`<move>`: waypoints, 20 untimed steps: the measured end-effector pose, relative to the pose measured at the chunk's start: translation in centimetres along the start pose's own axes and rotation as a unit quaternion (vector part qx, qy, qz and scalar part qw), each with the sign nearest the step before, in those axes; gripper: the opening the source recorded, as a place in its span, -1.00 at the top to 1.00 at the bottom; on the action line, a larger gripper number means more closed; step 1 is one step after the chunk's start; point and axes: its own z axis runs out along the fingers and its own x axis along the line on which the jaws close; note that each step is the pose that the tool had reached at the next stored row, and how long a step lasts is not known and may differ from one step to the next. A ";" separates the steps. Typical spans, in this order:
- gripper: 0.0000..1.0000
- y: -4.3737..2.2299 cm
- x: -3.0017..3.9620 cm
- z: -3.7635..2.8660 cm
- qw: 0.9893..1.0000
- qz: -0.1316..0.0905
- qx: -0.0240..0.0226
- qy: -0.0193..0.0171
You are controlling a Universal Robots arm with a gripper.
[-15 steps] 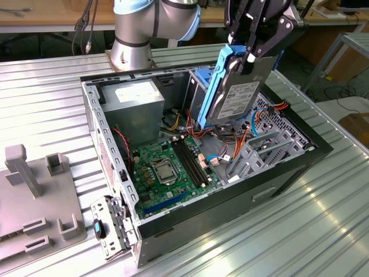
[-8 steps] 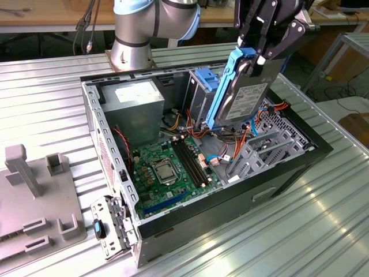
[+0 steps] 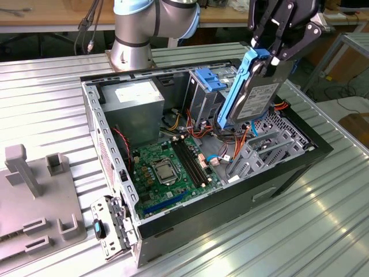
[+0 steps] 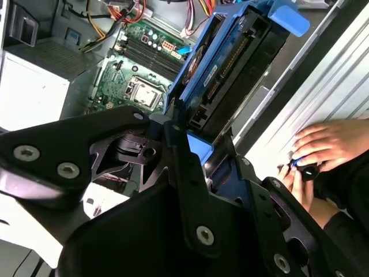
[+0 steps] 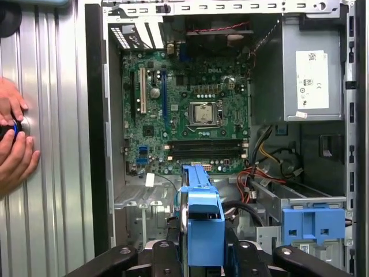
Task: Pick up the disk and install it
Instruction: 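Insert the disk into the insertion slot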
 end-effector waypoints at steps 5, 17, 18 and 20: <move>0.26 -0.18 0.93 0.13 1.000 0.000 0.000 0.000; 0.26 -2.44 2.34 0.47 1.000 0.000 0.000 0.001; 0.26 -2.60 2.40 0.49 1.000 0.000 0.000 0.001; 0.26 -3.07 2.58 0.59 1.000 -0.001 0.000 0.000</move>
